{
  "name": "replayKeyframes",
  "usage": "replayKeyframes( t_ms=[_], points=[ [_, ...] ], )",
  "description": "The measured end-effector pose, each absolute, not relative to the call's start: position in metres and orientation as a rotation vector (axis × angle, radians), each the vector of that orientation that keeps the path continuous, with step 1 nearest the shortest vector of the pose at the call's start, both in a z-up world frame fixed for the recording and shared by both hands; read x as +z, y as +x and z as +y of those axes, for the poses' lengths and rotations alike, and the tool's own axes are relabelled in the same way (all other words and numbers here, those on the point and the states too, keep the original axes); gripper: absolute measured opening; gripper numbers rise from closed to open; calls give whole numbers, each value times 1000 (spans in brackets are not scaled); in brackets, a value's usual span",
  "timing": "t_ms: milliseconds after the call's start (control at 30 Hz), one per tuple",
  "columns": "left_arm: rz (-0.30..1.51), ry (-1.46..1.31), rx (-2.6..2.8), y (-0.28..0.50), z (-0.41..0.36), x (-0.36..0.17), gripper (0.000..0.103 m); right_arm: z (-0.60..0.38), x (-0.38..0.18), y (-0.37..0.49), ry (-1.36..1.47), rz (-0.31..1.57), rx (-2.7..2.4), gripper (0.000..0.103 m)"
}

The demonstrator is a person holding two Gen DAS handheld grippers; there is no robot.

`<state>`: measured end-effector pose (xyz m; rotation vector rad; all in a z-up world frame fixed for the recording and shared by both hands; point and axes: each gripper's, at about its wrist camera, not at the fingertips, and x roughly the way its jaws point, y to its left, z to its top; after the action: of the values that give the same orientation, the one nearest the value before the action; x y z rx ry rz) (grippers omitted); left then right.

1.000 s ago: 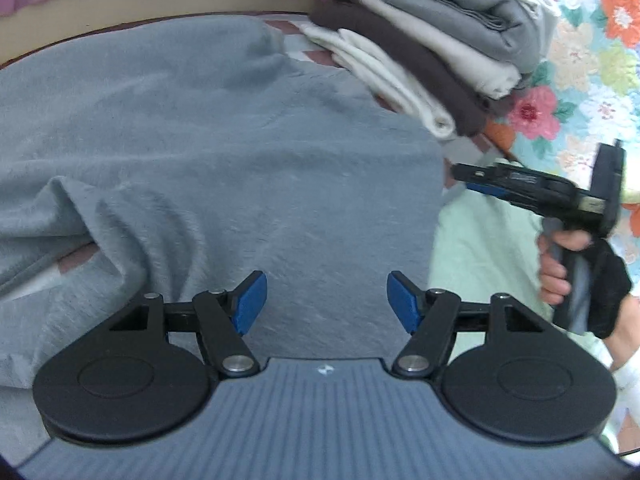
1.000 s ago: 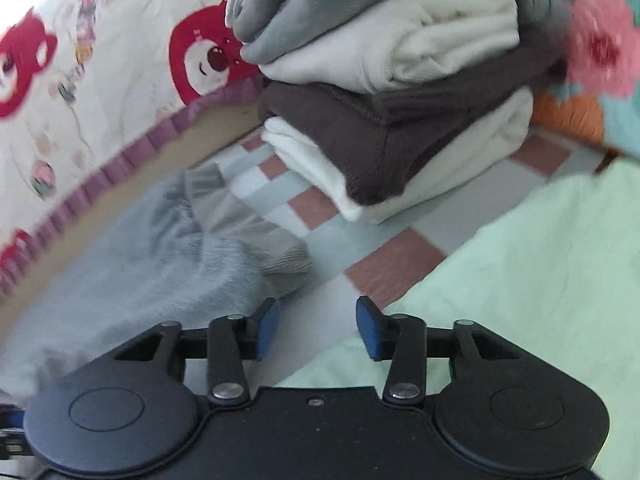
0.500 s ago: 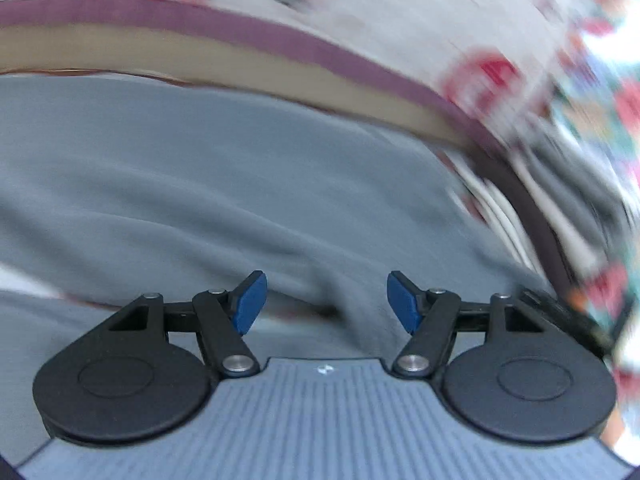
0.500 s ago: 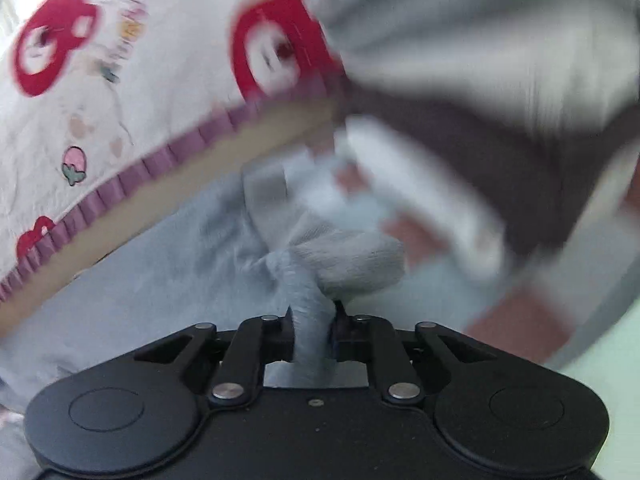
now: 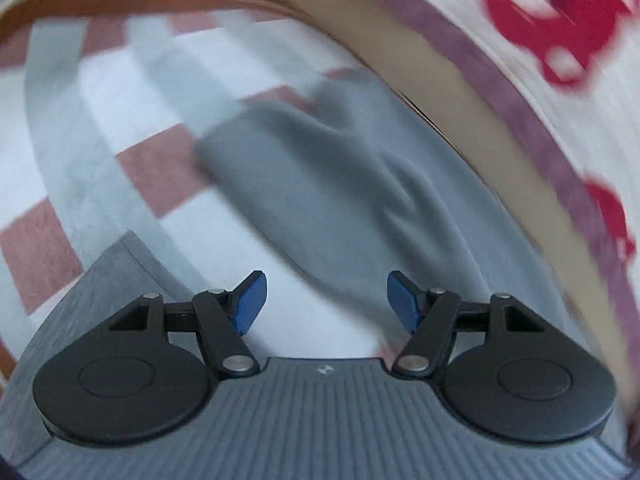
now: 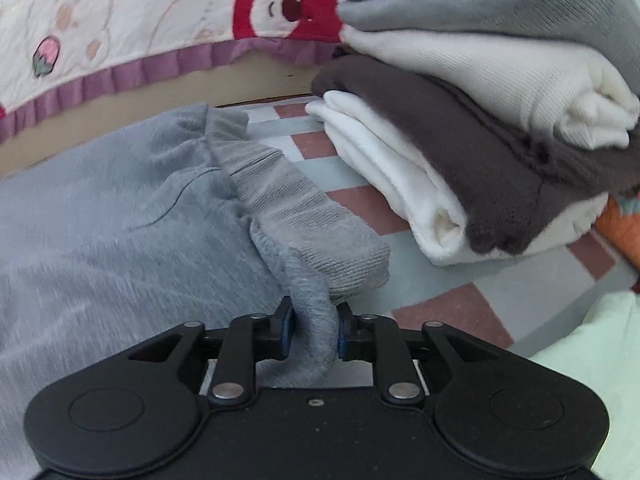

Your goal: Fold clothes

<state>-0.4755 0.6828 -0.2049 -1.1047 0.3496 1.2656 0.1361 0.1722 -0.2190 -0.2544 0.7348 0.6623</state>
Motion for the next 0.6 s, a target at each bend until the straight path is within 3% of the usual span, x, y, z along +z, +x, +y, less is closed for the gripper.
replayKeyframes(
  t_ms=[200, 267, 333, 367, 400, 500, 600],
  points=[
    [312, -1066, 1358, -472, 715, -229, 68, 166, -219, 140, -262, 744, 681, 29],
    [314, -1026, 1372, -473, 718, -228, 75, 166, -219, 139, -271, 739, 697, 30],
    [337, -974, 1381, -475, 717, -222, 73, 165, -221, 139, -273, 739, 718, 33],
    [349, -948, 1384, -476, 717, -219, 45, 165, -222, 139, -272, 746, 729, 34],
    [361, -921, 1388, -476, 716, -216, 5, 164, -223, 140, -269, 756, 736, 34],
    [395, -842, 1398, -479, 715, -207, 3, 163, -223, 143, -238, 769, 730, 32],
    [428, -763, 1406, -481, 714, -198, 3, 158, -218, 143, -182, 748, 701, 21]
  ],
)
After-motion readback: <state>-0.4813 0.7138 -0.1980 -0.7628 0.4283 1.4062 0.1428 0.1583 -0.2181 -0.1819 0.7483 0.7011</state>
